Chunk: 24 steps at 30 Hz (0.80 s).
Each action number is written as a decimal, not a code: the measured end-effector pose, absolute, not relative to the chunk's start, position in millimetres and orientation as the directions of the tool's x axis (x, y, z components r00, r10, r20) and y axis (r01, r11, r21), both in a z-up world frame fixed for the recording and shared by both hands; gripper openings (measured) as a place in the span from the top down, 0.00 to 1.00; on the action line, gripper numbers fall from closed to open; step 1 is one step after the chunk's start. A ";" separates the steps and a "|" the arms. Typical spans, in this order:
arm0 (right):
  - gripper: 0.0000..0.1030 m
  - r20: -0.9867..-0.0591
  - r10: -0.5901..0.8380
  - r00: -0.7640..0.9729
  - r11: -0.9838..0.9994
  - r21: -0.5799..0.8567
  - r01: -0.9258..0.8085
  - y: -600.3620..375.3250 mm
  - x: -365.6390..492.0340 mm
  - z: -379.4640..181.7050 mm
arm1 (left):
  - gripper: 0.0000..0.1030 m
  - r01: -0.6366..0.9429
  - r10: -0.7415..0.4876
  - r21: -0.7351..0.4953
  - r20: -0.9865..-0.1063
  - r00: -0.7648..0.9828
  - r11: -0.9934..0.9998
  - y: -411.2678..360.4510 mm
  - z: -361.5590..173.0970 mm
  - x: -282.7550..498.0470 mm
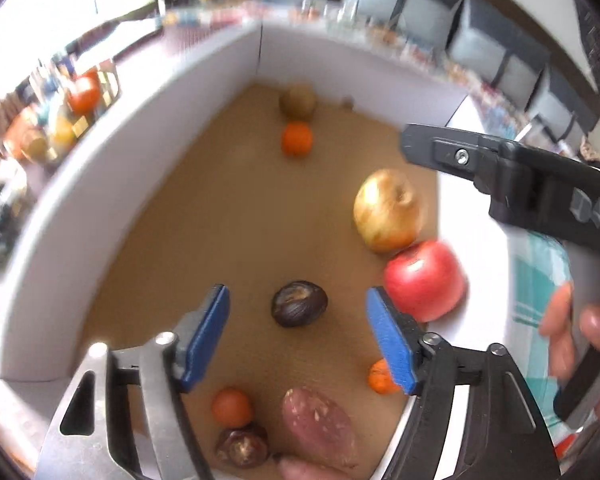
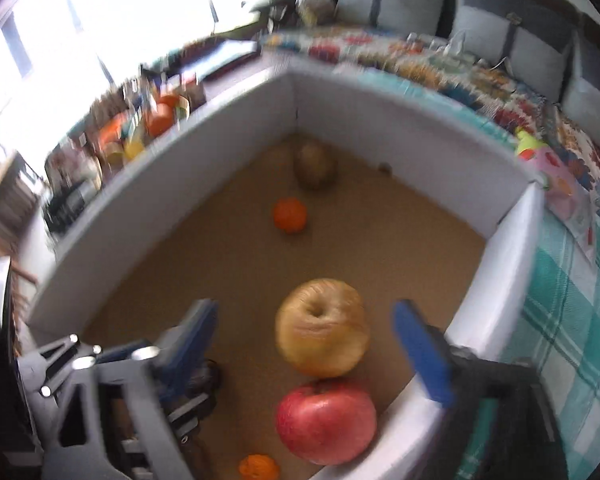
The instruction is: Organize fruits
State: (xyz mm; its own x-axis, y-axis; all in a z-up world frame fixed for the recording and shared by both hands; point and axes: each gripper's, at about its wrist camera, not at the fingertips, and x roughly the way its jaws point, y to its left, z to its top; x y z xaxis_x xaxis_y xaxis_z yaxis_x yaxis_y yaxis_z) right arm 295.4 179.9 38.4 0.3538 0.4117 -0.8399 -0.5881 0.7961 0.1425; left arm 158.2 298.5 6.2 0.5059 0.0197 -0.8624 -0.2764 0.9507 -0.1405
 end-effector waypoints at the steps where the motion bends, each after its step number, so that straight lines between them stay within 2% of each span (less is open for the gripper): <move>1: 0.00 -0.820 0.415 0.393 0.808 0.134 -0.574 172.3 292.7 49.2 | 0.16 -0.270 0.043 -0.129 -0.832 0.552 0.954 293.2 19.4 147.2; 7: 0.00 -0.764 0.396 0.510 0.812 0.031 -0.583 124.4 251.3 95.5 | 0.14 -0.240 0.152 -0.022 -0.716 0.681 0.971 269.4 73.9 101.1; 10: 0.00 -0.750 0.376 0.545 0.808 -0.023 -0.589 105.9 214.9 107.9 | 0.10 -0.262 0.162 -0.033 -0.707 0.688 0.965 270.7 84.8 90.3; 13: 0.00 -0.751 0.389 0.534 0.805 -0.005 -0.593 91.3 183.6 110.6 | 0.10 -0.343 0.193 -0.064 -0.725 0.661 0.937 275.4 91.3 79.0; 17: 0.00 -0.775 0.397 0.491 0.801 0.031 -0.598 81.4 153.5 106.2 | 0.10 -0.432 0.260 -0.074 -0.702 0.663 0.899 282.1 92.2 65.8; 24: 0.00 -0.807 0.414 0.420 0.815 0.123 -0.567 78.7 136.2 112.2 | 0.10 -0.447 0.293 -0.023 -0.725 0.623 0.894 280.2 98.8 57.5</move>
State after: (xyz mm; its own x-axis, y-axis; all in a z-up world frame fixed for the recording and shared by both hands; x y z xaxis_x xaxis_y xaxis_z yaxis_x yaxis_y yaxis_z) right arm 136.2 78.7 112.2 0.4200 0.4143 -0.8074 -0.5665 0.8148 0.1235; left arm 57.5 280.2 98.8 0.6231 0.2932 -0.7251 -0.4471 0.8942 -0.0226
